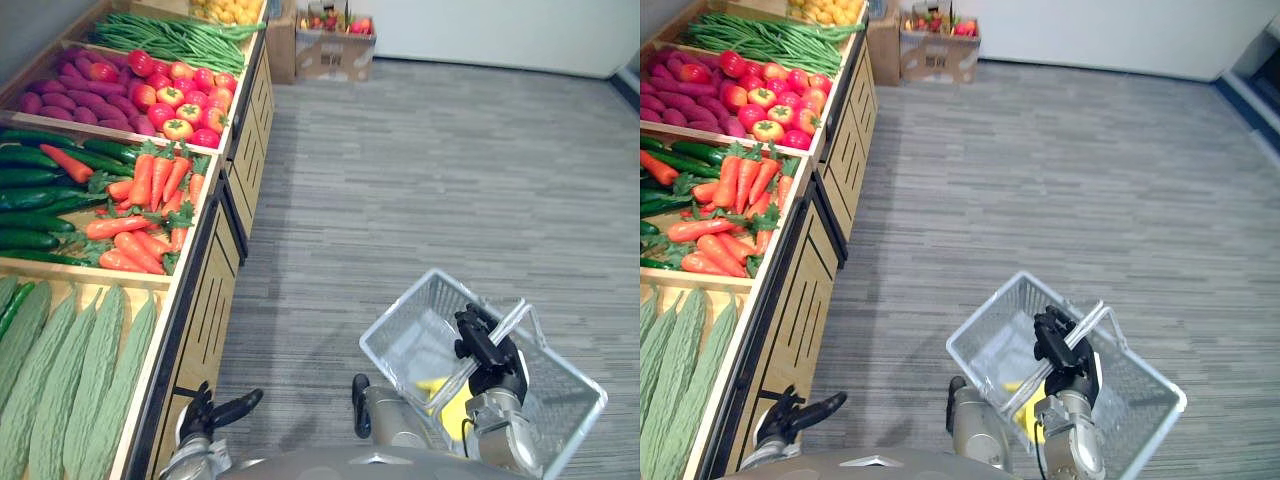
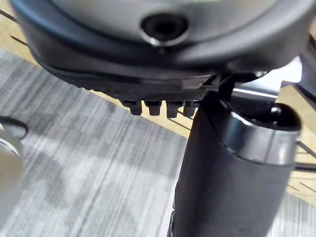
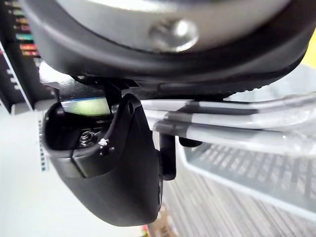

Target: Pick vegetable in the basket

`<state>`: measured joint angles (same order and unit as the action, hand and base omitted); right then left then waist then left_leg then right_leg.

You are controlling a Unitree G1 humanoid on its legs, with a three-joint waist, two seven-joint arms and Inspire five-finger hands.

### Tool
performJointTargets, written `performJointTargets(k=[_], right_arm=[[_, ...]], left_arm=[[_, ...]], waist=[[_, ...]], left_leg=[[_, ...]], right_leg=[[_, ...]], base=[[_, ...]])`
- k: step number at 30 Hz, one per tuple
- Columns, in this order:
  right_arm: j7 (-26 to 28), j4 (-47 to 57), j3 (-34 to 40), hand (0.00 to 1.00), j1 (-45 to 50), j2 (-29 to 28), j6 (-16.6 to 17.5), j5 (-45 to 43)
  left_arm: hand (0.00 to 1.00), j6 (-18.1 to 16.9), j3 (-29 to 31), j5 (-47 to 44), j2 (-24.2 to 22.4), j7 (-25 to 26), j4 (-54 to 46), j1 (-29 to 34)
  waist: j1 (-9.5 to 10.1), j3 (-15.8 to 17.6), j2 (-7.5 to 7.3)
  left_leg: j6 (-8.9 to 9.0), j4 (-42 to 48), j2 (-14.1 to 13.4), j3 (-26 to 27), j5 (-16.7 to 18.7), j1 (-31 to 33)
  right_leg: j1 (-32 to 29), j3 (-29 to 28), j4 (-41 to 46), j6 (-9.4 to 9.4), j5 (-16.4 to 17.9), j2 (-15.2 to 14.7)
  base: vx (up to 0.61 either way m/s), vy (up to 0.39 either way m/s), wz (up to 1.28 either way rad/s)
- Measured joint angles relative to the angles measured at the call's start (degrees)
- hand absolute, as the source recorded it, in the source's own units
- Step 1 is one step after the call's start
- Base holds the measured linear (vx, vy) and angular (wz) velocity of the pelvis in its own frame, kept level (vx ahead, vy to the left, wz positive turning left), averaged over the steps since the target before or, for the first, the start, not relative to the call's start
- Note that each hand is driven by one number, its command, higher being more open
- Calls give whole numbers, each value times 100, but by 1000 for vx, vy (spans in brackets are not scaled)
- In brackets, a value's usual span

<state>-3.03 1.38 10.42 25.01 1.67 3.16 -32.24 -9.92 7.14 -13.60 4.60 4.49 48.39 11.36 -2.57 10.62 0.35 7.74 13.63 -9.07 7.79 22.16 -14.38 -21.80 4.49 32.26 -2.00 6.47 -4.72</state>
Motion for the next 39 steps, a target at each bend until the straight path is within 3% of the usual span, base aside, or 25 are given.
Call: performJointTargets(k=[3, 7, 9, 11, 13, 14, 15, 18, 20, 21, 22, 23, 24, 26, 28, 31, 39], right_arm=[[33, -5, -86, 0, -3, 3, -52, 0], [152, -3, -94, 0, -115, 7, -51, -16], [206, -4, -115, 0, -277, 8, -51, -24], [229, -16, -193, 0, -265, 11, -51, -25], [290, -10, -223, 0, -65, 23, -42, -35], [284, -11, -201, 0, -11, 40, -42, -59], [245, -11, -114, 0, 65, 63, -31, -74], [115, -60, -70, 0, 185, 108, -45, -74], [91, -61, -47, 0, 238, 65, -44, -74], [84, -61, -33, 0, 232, 63, -44, -74], [82, -61, 16, 0, 225, 64, -43, -73], [83, -61, 65, 0, 223, 108, -30, -72], [83, -100, 83, 0, 207, 129, -29, -67], [41, -248, 62, 0, 116, 3, -41, -76], [42, -250, 60, 0, 44, -19, -42, -54], [62, -250, 56, 0, -1, -20, -42, 8], [105, -326, -69, 0, -113, -8, -39, 31]], left_arm=[[100, -16, -70, -3, -72, -9, -20, -105], [100, -11, -75, -9, -91, -15, 7, -272], [100, -8, -67, -30, -93, -9, 30, -276], [100, 2, -52, -55, -75, 20, 60, -210], [100, 7, -47, -236, -76, 30, 60, 15], [100, 8, -54, -251, -84, 28, 60, 74], [100, 13, -53, -358, -100, 12, 56, 99], [100, 1, 36, -386, -116, -15, 26, 88], [100, -6, 108, -406, -110, -48, -70, 81], [100, -12, 111, -399, -106, -76, -69, 67], [100, -13, 113, -399, -101, -106, -74, 30], [100, -27, 115, -376, -122, -99, -79, 24], [100, -12, 163, -409, -141, -98, -64, 21], [100, -37, 270, -371, 15, -82, 1, -57], [100, 9, 281, -375, 101, -89, 75, -65], [100, 33, 347, -366, 103, -106, 116, -37], [100, 29, 307, -167, 47, -97, 127, -5]], waist=[[-242, 2, 20], [-263, -14, -77], [-228, -12, -78], [-216, -3, -88], [-150, 0, -121], [-100, -6, -125], [-61, -29, -93], [-23, -12, -99], [106, 24, -173], [111, 27, -179], [133, 34, -202], [165, 4, -152], [224, 12, -129], [230, -40, -462], [236, -31, -531], [290, -46, -501], [377, -194, -381]], left_leg=[[82, -59, -270, -300, -120, -108], [197, 175, -473, -351, -230, 136], [225, 857, -529, -356, -385, 493], [140, 1809, -617, -344, -750, 837], [-70, 3288, -932, -118, -1834, 1270], [-145, 3624, -1018, -19, -1714, 1408], [-290, 4068, -1093, 101, -1352, 1701], [-339, 4061, -924, 355, -780, 2211], [-383, 3148, -524, 401, -462, 2449], [-386, 2833, -398, 347, -464, 2550], [-352, 2069, -105, 208, -542, 2735], [-328, 931, 83, 64, -1173, 2776], [-455, 751, 113, 93, -1830, 2714], [-586, 517, 469, 302, -1808, 2501], [-716, 588, 552, 382, -1727, 2508], [-760, 445, 587, 502, -1700, 2343], [-707, -136, 629, 794, -1869, 2093]], right_leg=[[-21, 497, 668, 242, 481, -21], [-80, 798, 849, 359, 842, -4], [69, 808, 590, 349, 1020, 89], [386, 829, 313, 353, 1044, 188], [1144, 778, -243, 423, 1025, 322], [1296, 765, -359, 464, 1026, 355], [1501, 742, -569, 511, 999, 391], [2017, 668, -1121, 477, 889, 425], [2429, 475, -1509, 377, 824, 298], [2526, 448, -1611, 345, 806, 247], [2679, 419, -1784, 244, 782, 110], [2729, 341, -1825, 41, 828, 39], [2774, 261, -1818, -39, 858, 18], [2914, 157, -2063, -263, 778, -301], [3087, 148, -2324, -384, 622, -398], [3135, 82, -2451, -464, 421, -444], [2956, -183, -2545, -537, 373, -518]], base=[[293, -259, 56], [228, -227, 24], [246, -204, -4], [214, -172, -5], [202, -172, -11], [211, -137, -18], [201, -82, -10], [227, 16, -10], [244, 119, -33], [249, 174, -24], [294, 272, -24], [242, 235, -37], [263, 249, -31], [307, 209, -10], [268, 148, -5], [128, 86, -11], [-15, 1, -25]])
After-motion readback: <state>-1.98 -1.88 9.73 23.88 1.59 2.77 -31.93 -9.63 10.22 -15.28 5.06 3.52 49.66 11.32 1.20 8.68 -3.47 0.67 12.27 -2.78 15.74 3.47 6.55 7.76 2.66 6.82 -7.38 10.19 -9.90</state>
